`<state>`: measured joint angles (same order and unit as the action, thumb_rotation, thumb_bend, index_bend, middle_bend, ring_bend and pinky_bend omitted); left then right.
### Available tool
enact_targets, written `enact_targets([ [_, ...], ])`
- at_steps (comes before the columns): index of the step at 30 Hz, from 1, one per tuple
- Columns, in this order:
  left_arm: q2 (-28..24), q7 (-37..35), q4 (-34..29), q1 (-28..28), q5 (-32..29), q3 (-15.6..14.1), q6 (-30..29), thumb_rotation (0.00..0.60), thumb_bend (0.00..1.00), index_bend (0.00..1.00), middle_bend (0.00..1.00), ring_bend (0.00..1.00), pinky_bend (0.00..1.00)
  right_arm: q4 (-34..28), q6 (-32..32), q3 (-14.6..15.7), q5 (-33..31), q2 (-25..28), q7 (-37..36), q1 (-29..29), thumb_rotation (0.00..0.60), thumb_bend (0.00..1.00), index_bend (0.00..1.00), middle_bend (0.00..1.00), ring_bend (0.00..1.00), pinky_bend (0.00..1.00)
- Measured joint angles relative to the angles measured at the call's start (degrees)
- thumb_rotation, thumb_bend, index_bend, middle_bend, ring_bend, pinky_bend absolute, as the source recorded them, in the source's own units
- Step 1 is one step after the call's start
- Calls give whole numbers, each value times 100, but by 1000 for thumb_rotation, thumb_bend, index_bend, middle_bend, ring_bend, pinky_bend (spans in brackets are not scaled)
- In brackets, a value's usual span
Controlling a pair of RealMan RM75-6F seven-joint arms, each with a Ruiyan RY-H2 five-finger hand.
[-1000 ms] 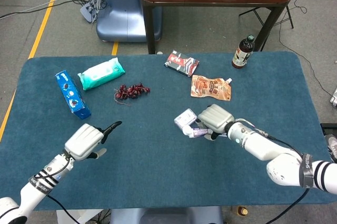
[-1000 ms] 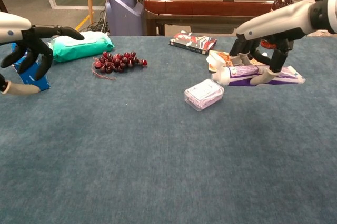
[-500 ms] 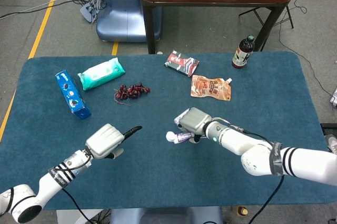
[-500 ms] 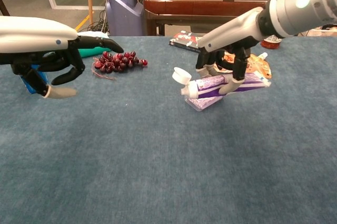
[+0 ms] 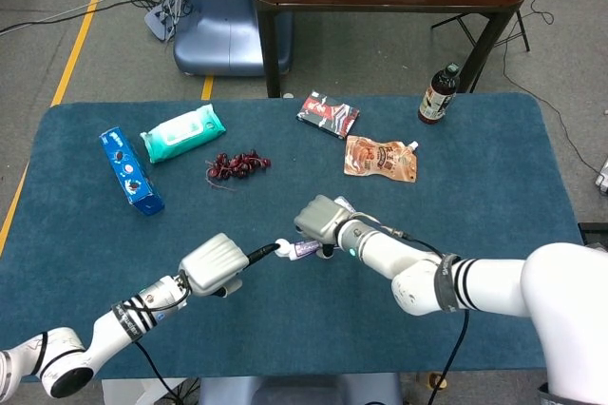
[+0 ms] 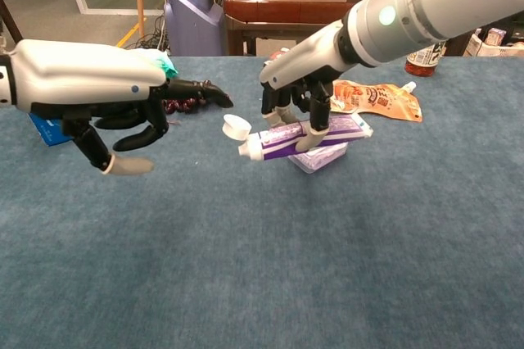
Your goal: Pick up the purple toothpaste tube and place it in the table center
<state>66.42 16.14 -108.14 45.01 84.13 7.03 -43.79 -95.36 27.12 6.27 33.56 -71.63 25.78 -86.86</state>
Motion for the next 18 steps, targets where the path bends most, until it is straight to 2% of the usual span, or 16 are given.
enact_targets([
  [6, 65, 35, 76, 94, -102, -46, 27, 600, 338, 0, 766, 821, 836, -78, 195, 123, -224, -95, 23, -230, 600, 798, 960, 847, 712, 287],
  [18, 54, 54, 211, 15, -158, -336, -88, 600, 338, 0, 767, 821, 836, -144, 422, 96, -88, -4, -245, -129, 600, 798, 969, 853, 724, 292],
])
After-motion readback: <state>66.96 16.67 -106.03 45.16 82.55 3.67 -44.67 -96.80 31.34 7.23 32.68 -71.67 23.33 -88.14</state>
